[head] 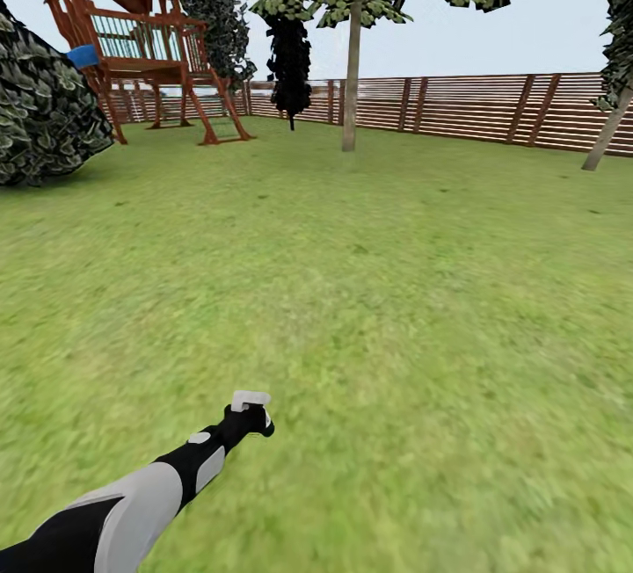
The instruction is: In the garden, pick up the pesticide atomizer on the floor and spray pesticide onto both trees until each tree trunk is fully covered.
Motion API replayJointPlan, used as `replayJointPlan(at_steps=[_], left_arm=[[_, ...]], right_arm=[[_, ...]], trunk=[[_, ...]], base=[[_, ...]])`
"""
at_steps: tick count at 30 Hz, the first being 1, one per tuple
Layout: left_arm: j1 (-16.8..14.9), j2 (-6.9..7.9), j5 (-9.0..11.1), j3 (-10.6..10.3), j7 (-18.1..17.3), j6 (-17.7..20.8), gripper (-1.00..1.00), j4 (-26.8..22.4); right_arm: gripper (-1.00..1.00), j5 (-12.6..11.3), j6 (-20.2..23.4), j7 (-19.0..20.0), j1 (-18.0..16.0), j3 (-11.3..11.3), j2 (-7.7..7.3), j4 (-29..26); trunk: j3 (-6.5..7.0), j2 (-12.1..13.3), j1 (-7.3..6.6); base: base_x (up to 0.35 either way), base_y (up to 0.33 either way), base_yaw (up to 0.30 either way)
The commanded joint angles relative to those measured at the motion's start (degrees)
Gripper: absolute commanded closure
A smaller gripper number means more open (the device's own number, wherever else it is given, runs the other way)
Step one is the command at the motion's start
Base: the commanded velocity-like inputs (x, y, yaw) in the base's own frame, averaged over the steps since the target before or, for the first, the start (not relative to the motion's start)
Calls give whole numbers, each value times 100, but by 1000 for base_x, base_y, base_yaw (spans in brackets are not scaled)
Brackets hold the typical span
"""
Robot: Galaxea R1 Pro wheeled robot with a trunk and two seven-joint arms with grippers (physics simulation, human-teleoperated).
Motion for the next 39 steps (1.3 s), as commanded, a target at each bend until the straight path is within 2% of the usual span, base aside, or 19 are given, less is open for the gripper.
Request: replayJointPlan(at_steps=[1,8,39], left_arm=[[-3,0,-55,52,-10,-18,100,2],[-3,0,-55,52,-9,-18,100,2],[-3,-8,-55,56,-9,-18,100,2]], right_arm=[[-100,49,-40,2,-8,-53,-1,22],[-100,58,-47,-19,-8,-61,1,22],[-100,60,-50,-27,-8,-61,1,21]], trunk=[[-7,-2,3],[-20,-2,3],[-21,-2,3]], base=[[350,0,-76],[350,0,-90],[350,0,-1]])
